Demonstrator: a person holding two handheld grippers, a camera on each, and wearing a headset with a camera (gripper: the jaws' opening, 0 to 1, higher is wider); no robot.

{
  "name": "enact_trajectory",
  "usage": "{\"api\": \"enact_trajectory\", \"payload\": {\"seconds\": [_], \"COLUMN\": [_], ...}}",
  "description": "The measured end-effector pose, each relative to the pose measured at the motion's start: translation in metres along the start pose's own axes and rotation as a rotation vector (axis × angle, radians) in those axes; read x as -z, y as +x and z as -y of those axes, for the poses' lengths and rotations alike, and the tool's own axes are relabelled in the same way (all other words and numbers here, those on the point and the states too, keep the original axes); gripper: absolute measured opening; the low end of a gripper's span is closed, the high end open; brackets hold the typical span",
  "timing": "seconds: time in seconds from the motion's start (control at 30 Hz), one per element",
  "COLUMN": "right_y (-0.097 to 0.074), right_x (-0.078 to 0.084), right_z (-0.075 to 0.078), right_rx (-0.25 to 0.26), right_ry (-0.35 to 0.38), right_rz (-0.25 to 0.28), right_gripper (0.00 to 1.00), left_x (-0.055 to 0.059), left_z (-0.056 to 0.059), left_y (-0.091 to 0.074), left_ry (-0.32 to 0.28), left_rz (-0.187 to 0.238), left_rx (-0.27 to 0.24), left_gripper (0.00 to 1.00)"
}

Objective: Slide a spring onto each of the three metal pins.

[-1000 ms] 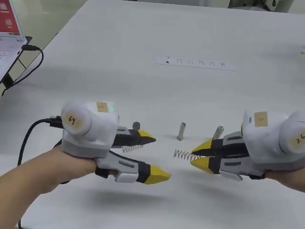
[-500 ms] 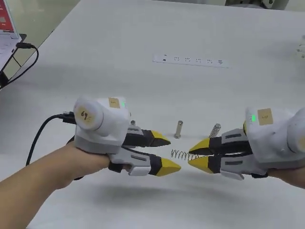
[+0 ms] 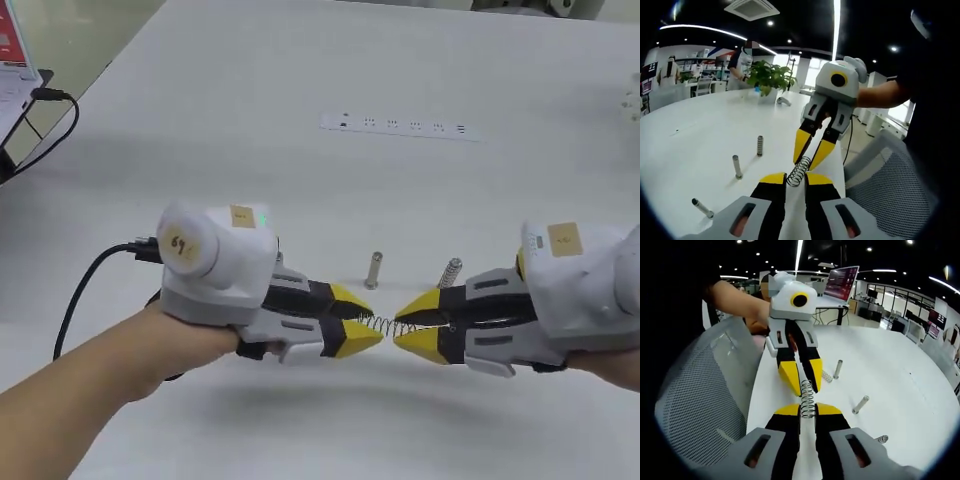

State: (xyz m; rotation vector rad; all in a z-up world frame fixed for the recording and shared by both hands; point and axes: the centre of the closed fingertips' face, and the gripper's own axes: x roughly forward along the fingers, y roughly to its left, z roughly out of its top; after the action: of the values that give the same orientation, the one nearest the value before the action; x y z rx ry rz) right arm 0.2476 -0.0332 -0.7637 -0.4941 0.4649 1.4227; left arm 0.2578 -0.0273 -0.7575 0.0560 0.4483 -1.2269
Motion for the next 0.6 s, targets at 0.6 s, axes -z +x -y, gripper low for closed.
{"api": "enact_trajectory", "payload": {"seconds": [0.6], "right_y": [-0.0059], "right_x": [-0.0077], "right_z": [-0.0022], "right_rx": [-0.007], "right_ry": [0.016], "right_rz": [0.034], "right_gripper": [0.08], "left_x": [-0.0071], "left_z": [0.0043], "left_y": [-0.003], "left_ry": [0.014], "left_rz": [0.035], "left_rx": [0.001], "left_gripper": [0.04]}}
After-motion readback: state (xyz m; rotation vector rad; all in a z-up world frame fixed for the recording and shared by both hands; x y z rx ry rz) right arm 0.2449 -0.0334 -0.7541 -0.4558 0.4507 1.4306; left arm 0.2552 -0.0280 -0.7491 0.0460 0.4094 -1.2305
